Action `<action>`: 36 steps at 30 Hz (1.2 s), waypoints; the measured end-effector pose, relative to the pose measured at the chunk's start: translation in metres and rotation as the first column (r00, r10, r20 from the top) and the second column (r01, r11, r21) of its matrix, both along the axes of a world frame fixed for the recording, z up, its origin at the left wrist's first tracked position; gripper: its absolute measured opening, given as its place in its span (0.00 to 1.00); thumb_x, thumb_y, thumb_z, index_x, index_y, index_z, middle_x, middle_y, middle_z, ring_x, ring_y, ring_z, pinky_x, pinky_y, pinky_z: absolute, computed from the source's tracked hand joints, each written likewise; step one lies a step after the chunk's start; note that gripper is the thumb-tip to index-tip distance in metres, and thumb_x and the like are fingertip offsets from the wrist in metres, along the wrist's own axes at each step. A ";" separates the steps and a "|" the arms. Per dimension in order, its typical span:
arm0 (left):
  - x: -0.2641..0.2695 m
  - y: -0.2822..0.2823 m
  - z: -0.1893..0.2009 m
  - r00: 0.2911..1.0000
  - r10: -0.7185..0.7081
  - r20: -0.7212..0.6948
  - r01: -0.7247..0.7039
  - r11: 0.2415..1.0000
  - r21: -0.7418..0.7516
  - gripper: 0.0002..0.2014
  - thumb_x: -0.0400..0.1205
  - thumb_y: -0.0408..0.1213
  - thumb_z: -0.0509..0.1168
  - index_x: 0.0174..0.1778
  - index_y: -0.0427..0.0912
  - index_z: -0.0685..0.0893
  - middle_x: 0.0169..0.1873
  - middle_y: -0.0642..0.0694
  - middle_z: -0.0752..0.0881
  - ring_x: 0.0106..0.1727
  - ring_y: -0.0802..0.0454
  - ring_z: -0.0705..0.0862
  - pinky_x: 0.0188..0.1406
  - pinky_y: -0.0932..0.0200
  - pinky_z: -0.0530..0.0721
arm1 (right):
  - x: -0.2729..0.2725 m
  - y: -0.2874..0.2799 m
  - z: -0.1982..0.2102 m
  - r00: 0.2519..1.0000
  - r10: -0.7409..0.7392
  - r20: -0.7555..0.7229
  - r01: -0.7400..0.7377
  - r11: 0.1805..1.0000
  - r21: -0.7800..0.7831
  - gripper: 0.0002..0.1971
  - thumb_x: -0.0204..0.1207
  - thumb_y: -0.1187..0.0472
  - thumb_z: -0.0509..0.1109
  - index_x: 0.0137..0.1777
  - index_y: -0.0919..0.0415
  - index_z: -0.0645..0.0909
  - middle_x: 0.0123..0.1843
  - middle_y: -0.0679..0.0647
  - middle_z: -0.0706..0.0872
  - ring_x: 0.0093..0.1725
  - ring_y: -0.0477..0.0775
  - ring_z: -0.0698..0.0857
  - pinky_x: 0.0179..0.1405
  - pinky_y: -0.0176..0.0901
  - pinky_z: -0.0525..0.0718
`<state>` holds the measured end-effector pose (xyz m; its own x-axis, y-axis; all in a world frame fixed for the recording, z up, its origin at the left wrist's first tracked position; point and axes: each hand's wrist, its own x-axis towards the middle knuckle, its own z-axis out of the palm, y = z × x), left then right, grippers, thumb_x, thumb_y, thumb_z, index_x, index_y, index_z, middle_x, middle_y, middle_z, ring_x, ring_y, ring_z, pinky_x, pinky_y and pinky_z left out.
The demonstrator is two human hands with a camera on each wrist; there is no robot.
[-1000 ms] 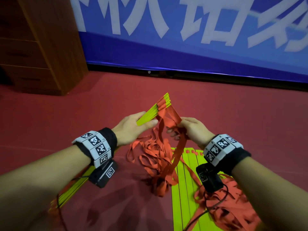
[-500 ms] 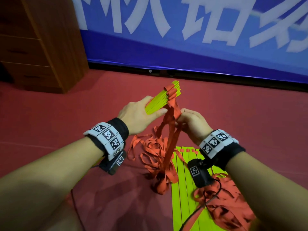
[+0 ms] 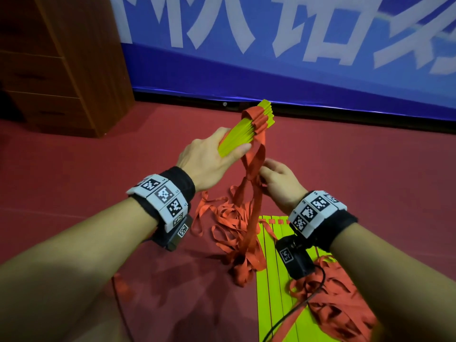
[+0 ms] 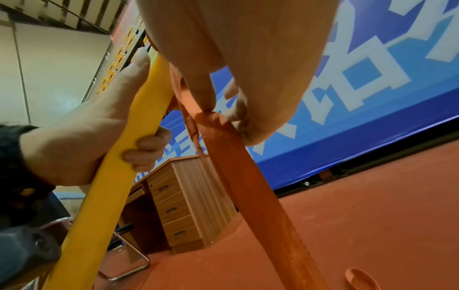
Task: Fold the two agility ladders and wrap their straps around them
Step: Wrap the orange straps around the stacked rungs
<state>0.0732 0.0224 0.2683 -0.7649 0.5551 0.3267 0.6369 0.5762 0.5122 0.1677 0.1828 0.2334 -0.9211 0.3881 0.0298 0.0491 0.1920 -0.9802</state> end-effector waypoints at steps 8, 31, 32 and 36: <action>-0.009 -0.008 -0.010 0.996 0.048 -0.078 -0.054 0.996 -0.068 0.35 0.79 0.76 0.49 0.80 0.65 0.68 0.44 0.38 0.90 0.51 0.31 0.88 0.46 0.46 0.82 | 0.008 -0.001 0.001 0.988 0.144 0.051 -0.151 0.974 0.169 0.18 0.93 0.58 0.56 0.53 0.76 0.74 0.32 0.60 0.89 0.29 0.60 0.89 0.31 0.47 0.87; -0.020 -0.018 -0.033 0.977 -0.065 -0.203 -0.074 0.789 -0.610 0.43 0.76 0.80 0.49 0.87 0.69 0.53 0.59 0.36 0.89 0.58 0.33 0.87 0.49 0.47 0.83 | 0.019 0.003 0.017 0.983 -0.066 0.171 -0.116 0.493 0.862 0.14 0.81 0.54 0.69 0.61 0.51 0.69 0.43 0.50 0.83 0.49 0.66 0.85 0.40 0.51 0.71; -0.022 -0.019 -0.034 0.978 -0.068 -0.199 -0.074 0.776 -0.626 0.43 0.76 0.80 0.49 0.87 0.69 0.54 0.61 0.36 0.88 0.59 0.33 0.87 0.50 0.47 0.83 | 0.020 0.006 0.015 0.985 -0.030 0.171 -0.140 0.443 0.885 0.12 0.83 0.52 0.68 0.61 0.51 0.72 0.45 0.49 0.84 0.53 0.65 0.86 0.40 0.51 0.73; -0.022 -0.025 -0.037 0.977 -0.121 -0.175 -0.033 0.728 -0.684 0.41 0.78 0.78 0.51 0.87 0.69 0.55 0.62 0.37 0.88 0.61 0.35 0.87 0.48 0.49 0.80 | 0.026 0.019 0.013 0.987 0.117 0.111 -0.148 0.377 0.914 0.09 0.86 0.46 0.65 0.60 0.44 0.82 0.51 0.42 0.87 0.54 0.55 0.86 0.43 0.49 0.80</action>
